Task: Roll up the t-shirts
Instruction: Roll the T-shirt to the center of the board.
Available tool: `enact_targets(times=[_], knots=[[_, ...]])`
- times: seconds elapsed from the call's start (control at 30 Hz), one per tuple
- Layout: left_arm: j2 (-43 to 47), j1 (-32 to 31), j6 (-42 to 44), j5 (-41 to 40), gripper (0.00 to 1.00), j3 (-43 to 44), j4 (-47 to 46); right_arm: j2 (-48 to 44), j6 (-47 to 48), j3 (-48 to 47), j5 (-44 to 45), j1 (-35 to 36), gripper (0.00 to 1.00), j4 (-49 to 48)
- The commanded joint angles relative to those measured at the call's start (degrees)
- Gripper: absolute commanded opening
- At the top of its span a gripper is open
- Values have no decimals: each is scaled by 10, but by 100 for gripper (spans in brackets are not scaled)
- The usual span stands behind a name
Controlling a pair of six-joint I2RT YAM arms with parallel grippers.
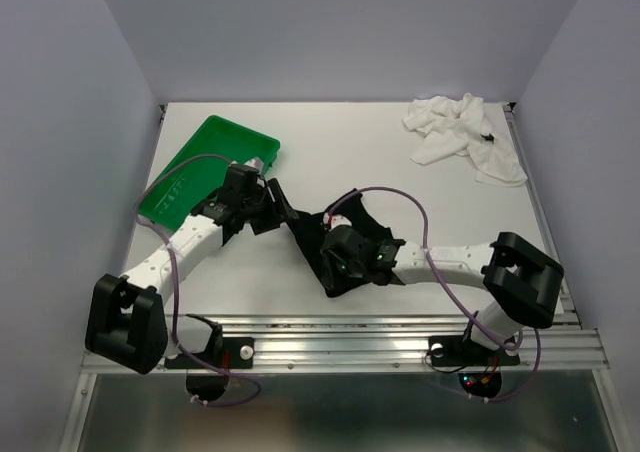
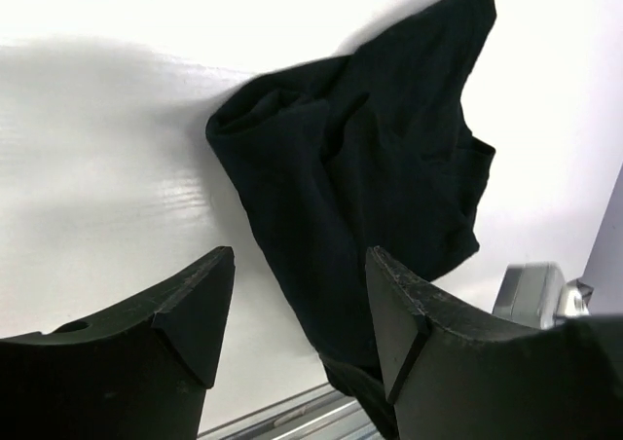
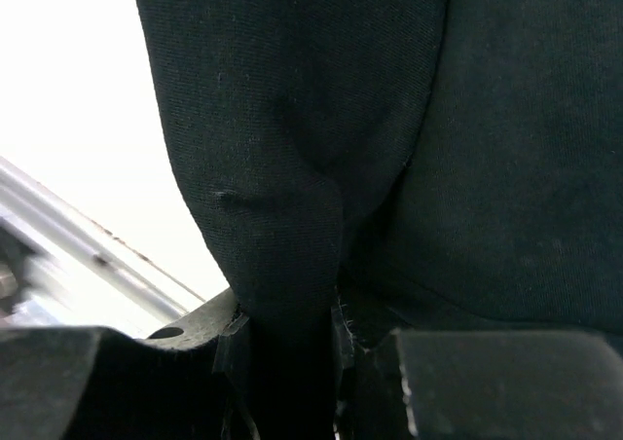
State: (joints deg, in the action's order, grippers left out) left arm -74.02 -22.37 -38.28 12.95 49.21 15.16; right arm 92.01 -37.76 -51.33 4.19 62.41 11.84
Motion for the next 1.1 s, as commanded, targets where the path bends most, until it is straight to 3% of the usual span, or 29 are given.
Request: enact_targets(times=[0.0, 0.13, 0.37, 0.5, 1.07], knots=[[48, 1, 11, 30, 65, -27, -9, -26, -43, 32, -118, -24, 1, -93], [69, 2, 7, 48, 54, -58, -26, -35, -85, 84, -169, -48, 1, -154], [56, -1, 5, 87, 15, -80, -68, -43, -135, 148, -229, -86, 1, -240], [33, -12, 2, 93, 0, -79, -84, -41, -159, 175, -261, -103, 1, -278], [-108, -64, 8, 85, 0, 19, -123, -46, -181, 223, -346, -179, 1, -314]])
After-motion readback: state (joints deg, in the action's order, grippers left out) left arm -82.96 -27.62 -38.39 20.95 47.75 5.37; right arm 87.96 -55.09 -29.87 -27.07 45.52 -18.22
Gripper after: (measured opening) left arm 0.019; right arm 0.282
